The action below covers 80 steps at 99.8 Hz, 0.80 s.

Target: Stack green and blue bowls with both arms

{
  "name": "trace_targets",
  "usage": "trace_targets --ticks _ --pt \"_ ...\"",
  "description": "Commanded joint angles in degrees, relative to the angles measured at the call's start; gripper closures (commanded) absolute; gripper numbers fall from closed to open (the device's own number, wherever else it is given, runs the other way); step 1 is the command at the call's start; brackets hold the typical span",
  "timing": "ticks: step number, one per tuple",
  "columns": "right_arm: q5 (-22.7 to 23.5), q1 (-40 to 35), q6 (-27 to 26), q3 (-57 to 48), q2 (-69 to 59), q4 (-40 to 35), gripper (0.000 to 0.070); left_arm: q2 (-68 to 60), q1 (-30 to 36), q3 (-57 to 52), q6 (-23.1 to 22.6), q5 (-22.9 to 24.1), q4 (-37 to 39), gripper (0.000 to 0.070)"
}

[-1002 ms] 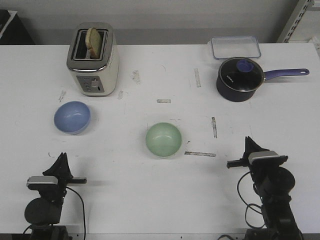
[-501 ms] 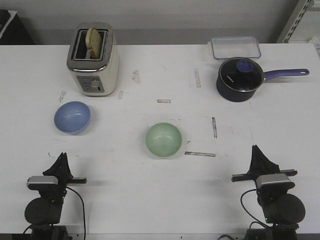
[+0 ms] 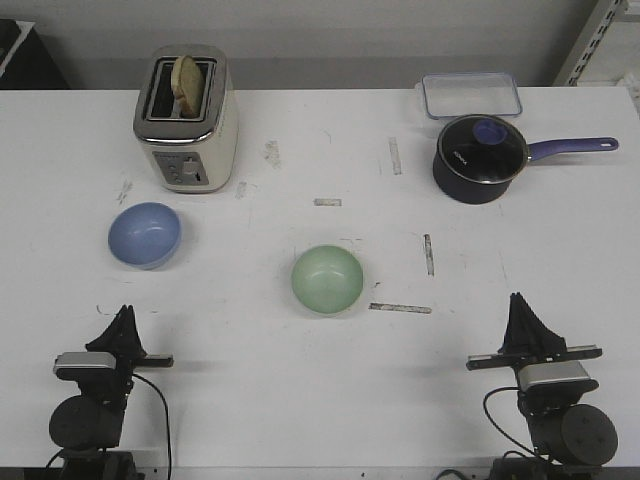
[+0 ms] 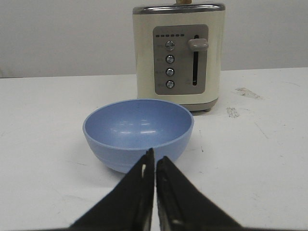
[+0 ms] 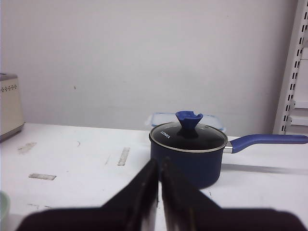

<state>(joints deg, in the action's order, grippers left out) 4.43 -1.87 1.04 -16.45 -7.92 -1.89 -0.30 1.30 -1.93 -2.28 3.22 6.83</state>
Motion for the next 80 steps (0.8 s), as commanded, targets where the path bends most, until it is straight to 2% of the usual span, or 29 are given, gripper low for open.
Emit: trace_targets --ticks 1,33,68,80 --pt "0.02 -0.04 -0.11 -0.35 0.11 0.61 0.0700 0.11 -0.04 1.20 -0.72 0.28 1.44 0.0698" --pt "0.02 -0.04 -0.11 -0.35 0.11 0.61 0.0700 0.04 -0.17 -0.31 -0.72 0.37 2.89 0.0697" --pt "0.02 -0.04 -0.11 -0.35 0.11 0.61 0.0700 -3.65 -0.17 -12.15 -0.70 0.20 -4.04 0.0697" --pt "0.02 -0.04 -0.11 -0.35 0.11 0.61 0.0700 -7.02 -0.17 -17.27 -0.68 0.31 -9.01 0.0697"
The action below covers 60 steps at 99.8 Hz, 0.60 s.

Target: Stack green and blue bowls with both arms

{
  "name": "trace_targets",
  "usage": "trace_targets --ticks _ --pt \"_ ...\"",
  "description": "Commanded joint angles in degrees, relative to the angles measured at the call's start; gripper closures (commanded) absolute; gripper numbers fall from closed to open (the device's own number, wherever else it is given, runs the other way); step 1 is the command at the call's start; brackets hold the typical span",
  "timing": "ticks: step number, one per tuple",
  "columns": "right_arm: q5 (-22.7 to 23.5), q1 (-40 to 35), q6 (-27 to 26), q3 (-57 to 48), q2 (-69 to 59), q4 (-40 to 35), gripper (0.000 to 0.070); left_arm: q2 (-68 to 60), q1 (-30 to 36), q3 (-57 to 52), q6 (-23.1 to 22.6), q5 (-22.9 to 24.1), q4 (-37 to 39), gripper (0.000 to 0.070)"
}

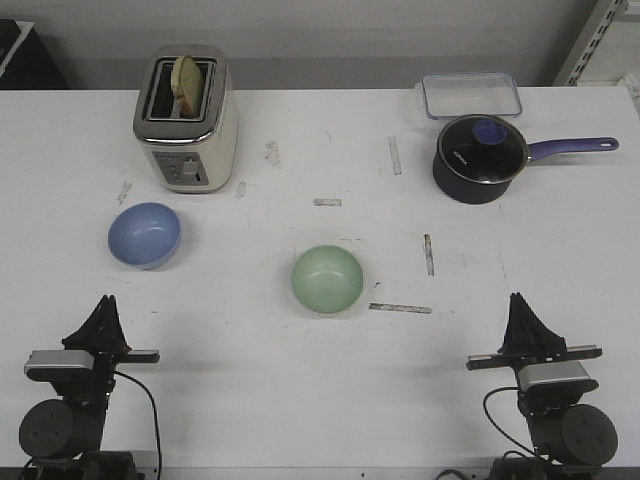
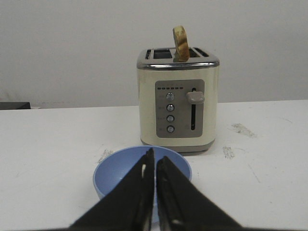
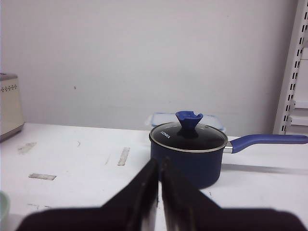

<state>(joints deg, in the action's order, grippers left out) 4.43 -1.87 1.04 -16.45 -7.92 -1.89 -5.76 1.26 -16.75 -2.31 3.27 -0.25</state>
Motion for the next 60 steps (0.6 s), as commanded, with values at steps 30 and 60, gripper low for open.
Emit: trace_targets --ticks 30,60 --pt "0.02 -0.04 -0.11 -0.35 0.11 0.61 0.0700 -14.86 -0.13 -13.70 0.44 0.24 -13.49 0.0697" --pt "0.02 -0.04 -0.09 -0.35 0.11 0.61 0.0700 -31.36 -0.11 -23.61 4.20 0.17 -20.31 0.0697"
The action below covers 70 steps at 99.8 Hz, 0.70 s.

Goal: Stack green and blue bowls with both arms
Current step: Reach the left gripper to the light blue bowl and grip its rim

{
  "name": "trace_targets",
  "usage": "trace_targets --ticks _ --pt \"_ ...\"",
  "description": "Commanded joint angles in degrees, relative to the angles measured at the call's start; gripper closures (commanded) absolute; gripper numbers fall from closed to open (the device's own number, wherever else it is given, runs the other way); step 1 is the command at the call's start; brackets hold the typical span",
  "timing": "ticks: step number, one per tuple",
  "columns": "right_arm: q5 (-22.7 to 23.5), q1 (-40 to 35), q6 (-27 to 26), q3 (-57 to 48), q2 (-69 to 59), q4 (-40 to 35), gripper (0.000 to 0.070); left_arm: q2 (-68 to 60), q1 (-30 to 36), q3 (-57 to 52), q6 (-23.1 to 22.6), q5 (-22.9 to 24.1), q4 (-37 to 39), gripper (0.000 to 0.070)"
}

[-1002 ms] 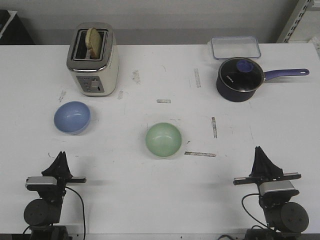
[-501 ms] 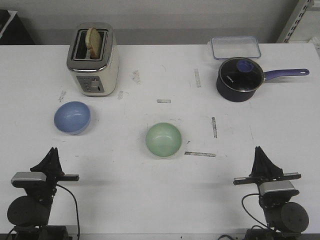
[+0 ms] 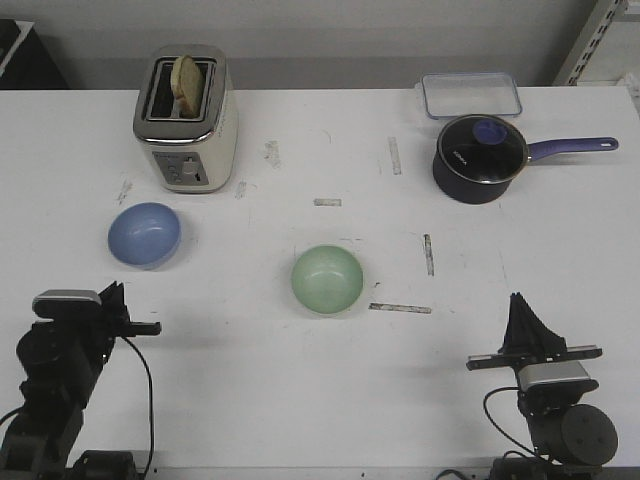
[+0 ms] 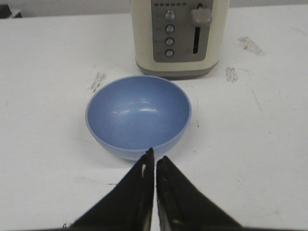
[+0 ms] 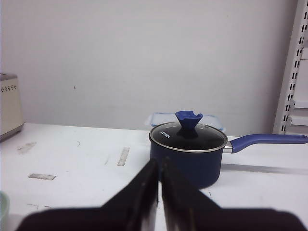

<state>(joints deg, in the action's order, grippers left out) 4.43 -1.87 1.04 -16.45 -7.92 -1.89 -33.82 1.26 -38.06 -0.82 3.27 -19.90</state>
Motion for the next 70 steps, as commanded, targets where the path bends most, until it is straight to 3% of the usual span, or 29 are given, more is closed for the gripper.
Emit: trace_targets --ticks 1,20,38,47,57,70 --pt "0.02 -0.04 -0.11 -0.35 0.11 0.61 0.0700 -3.89 -0.11 -2.64 3.04 0.17 -0.96 0.0697" --pt "0.02 -0.04 -0.11 -0.35 0.11 0.61 0.0700 -17.05 -0.13 -10.40 5.38 0.13 -6.51 0.0697" --pt "0.02 -0.04 -0.09 -0.35 0.11 0.61 0.0700 -28.89 -0.33 -21.42 13.35 -0.50 -19.21 0.0697" --pt "0.02 -0.04 -0.11 -0.35 0.11 0.61 0.0700 -33.18 -1.38 -25.99 14.36 -1.18 -23.30 0.0697" --pt "0.02 -0.04 -0.09 -0.35 0.11 0.61 0.0700 -37.35 -3.82 -30.88 14.40 -5.66 -26.12 0.0697" --pt "0.02 -0.04 -0.09 -0.35 0.11 0.61 0.0700 -41.46 -8.39 -36.04 14.38 -15.89 -26.77 0.0697"
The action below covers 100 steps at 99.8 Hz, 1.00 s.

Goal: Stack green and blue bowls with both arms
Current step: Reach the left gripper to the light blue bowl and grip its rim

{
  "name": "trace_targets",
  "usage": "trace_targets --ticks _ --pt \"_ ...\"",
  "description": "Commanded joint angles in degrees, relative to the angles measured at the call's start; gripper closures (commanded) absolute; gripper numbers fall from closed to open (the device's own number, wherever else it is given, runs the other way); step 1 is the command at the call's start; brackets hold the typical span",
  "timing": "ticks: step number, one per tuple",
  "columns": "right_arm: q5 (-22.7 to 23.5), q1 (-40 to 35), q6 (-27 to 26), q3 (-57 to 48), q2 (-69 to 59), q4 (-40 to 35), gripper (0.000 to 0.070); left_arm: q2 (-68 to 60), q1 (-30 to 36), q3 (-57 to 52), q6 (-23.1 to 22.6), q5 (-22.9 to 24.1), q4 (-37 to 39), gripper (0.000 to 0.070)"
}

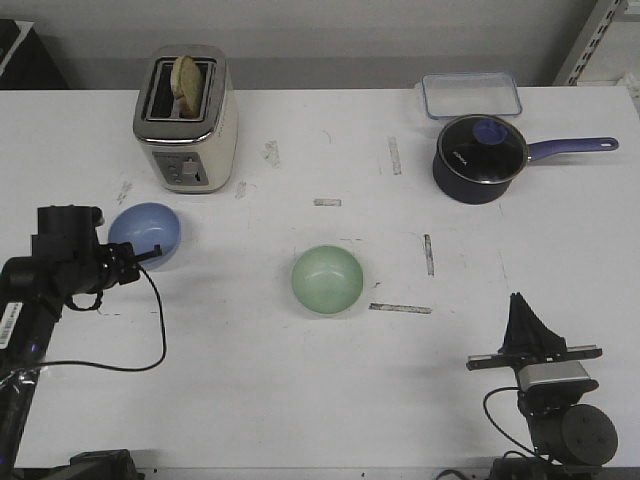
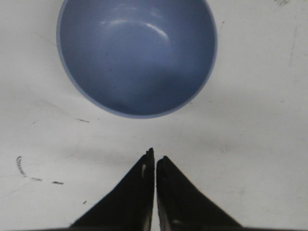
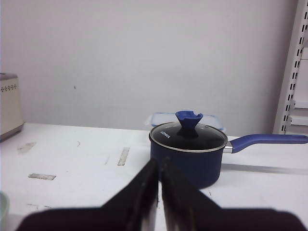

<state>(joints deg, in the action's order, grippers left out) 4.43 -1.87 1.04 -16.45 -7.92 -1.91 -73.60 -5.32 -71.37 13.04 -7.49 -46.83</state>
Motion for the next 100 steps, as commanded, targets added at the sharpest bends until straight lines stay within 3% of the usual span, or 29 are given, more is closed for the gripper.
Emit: trace_targets --ticks 1,10,27,40,59,65,100 --pt "0.02 -0.04 -0.11 -0.35 0.11 0.63 0.0700 -1.92 -2.19 -3.04 0.55 -5.97 0.15 0.0697" --pt "0.02 -0.04 -0.11 -0.35 0.11 0.63 0.0700 -3.93 -5.46 -4.98 0.50 -10.32 0.33 0.0697" --pt "0.02 -0.04 -0.11 -0.35 0.11 0.63 0.0700 -7.10 -11.76 -5.62 -0.26 -10.10 0.46 0.0677" --pt "0.02 -0.04 -0.11 -0.35 0.11 0.63 0.0700 -9.42 -15.04 -5.62 -0.31 -10.03 1.55 0.0422" --pt "0.02 -0.04 -0.09 -0.35 0.11 0.63 0.0700 -12.09 -16.33 -5.62 -0.28 -9.14 5.88 0.0175" --pt "0.02 -0.04 -0.11 -0.35 0.11 0.63 0.0700 -13.03 -16.31 -5.62 -0.28 -8.15 6.86 0.0135" --pt "0.02 -0.04 -0.11 -0.35 0.11 0.63 0.0700 -20.37 -13.53 -5.62 -0.31 -6.86 11.15 0.0147"
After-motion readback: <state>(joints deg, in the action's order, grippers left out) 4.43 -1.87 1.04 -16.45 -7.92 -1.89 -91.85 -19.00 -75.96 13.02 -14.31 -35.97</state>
